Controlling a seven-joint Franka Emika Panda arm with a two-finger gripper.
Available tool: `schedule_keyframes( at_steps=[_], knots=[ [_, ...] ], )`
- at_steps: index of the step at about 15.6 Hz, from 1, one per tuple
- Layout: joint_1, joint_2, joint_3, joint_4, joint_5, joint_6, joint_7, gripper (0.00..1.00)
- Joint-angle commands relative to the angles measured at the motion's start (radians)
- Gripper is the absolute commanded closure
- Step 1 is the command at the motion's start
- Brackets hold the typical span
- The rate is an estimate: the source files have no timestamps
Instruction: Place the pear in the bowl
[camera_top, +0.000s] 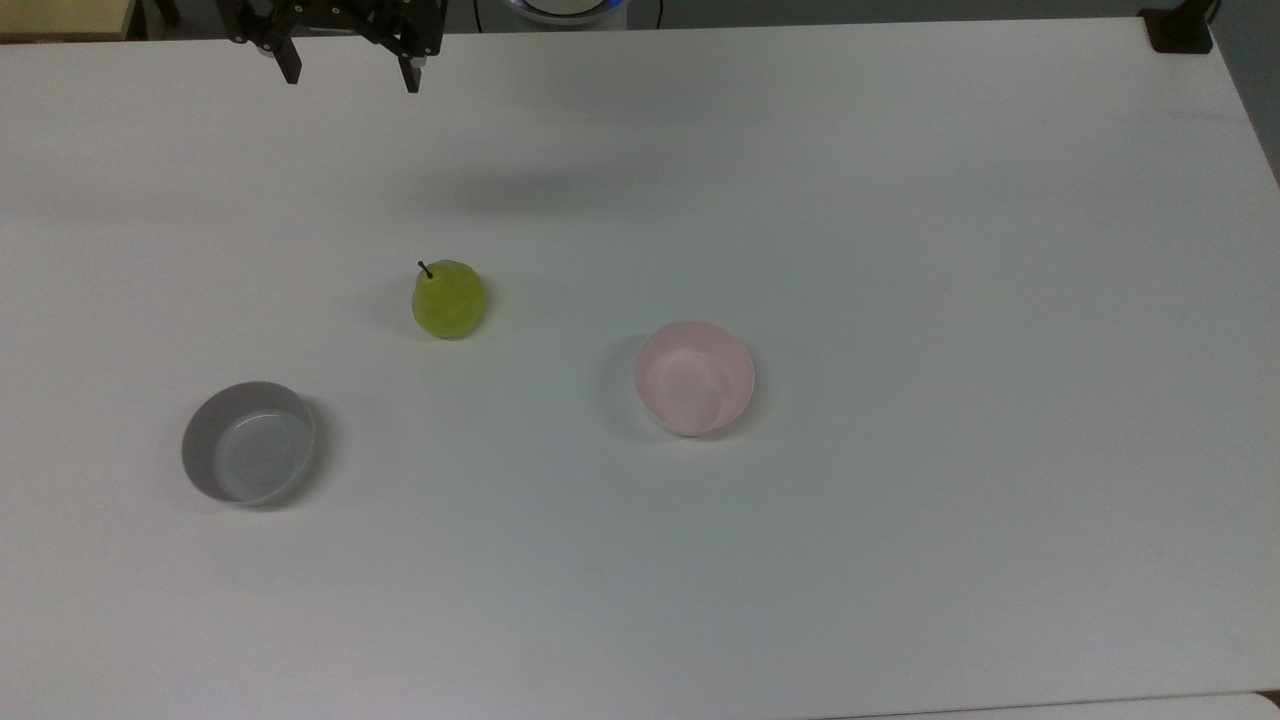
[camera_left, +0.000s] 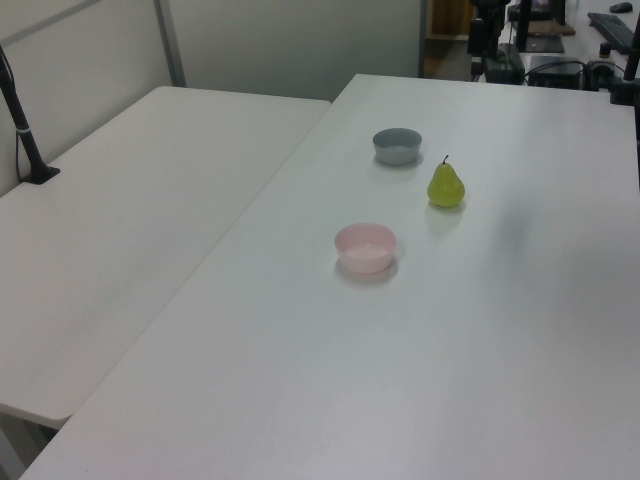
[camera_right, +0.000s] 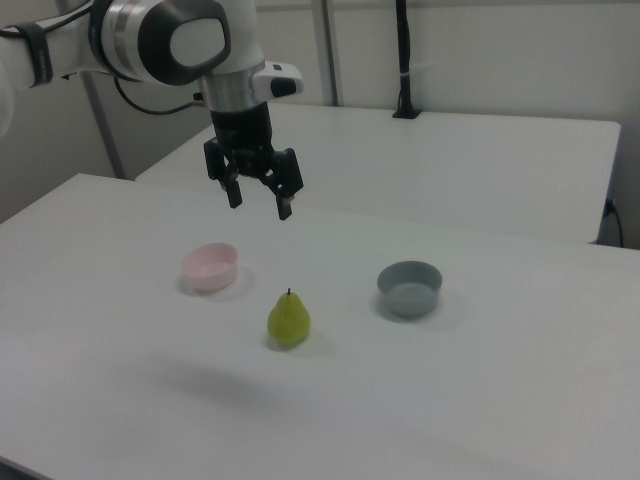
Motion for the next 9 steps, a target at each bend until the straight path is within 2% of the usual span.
schedule_keyframes(
  at_steps=[1, 6, 9],
  knots=[
    [0.015, 0.042, -0.016, 0.051, 0.005, 0.003, -0.005, 0.0],
    [0.017, 0.14, -0.016, 0.104, 0.01, 0.012, -0.007, 0.0],
    [0.02, 0.197, -0.013, 0.105, 0.01, 0.087, -0.016, 0.0]
  ],
)
